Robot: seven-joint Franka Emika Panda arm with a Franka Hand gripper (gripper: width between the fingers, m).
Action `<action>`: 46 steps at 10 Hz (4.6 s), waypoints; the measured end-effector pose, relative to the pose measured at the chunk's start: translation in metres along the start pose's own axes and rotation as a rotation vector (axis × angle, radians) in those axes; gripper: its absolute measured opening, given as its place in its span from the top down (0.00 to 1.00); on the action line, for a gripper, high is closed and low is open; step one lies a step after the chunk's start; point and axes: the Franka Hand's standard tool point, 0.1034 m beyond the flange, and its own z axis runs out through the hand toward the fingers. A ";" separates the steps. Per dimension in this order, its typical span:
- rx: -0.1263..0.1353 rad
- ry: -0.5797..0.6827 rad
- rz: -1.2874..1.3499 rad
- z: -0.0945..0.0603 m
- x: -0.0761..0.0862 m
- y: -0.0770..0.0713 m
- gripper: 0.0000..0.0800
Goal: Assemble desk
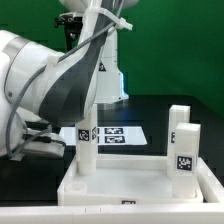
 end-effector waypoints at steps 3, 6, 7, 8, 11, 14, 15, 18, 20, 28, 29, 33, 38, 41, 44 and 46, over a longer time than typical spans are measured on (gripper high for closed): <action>0.045 0.061 -0.009 -0.069 -0.045 -0.001 0.64; 0.036 0.337 -0.032 -0.085 -0.045 -0.003 0.64; 0.029 0.409 -0.036 -0.091 -0.042 -0.004 0.64; 0.029 0.464 -0.050 -0.105 -0.042 -0.016 0.64; 0.128 0.848 -0.070 -0.181 -0.051 -0.016 0.64; 0.087 1.048 -0.044 -0.181 -0.044 -0.006 0.64; 0.084 1.114 -0.023 -0.183 -0.044 -0.005 0.64; 0.220 1.377 0.097 -0.251 -0.072 -0.057 0.64; 0.155 1.471 0.100 -0.241 -0.073 -0.063 0.64; 0.260 1.463 0.160 -0.232 -0.046 -0.150 0.64; 0.240 1.468 0.147 -0.232 -0.046 -0.147 0.64; 0.222 1.469 0.159 -0.227 -0.038 -0.137 0.64; 0.203 1.465 0.180 -0.218 -0.022 -0.128 0.64; 0.183 1.499 0.182 -0.218 -0.015 -0.133 0.64; 0.156 1.513 0.187 -0.208 -0.006 -0.133 0.64; 0.134 1.542 0.194 -0.200 -0.004 -0.131 0.64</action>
Offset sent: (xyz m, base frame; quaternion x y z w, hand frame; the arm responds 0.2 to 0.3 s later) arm 0.0218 0.0077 0.0947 -0.0541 0.2315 -0.0130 0.9713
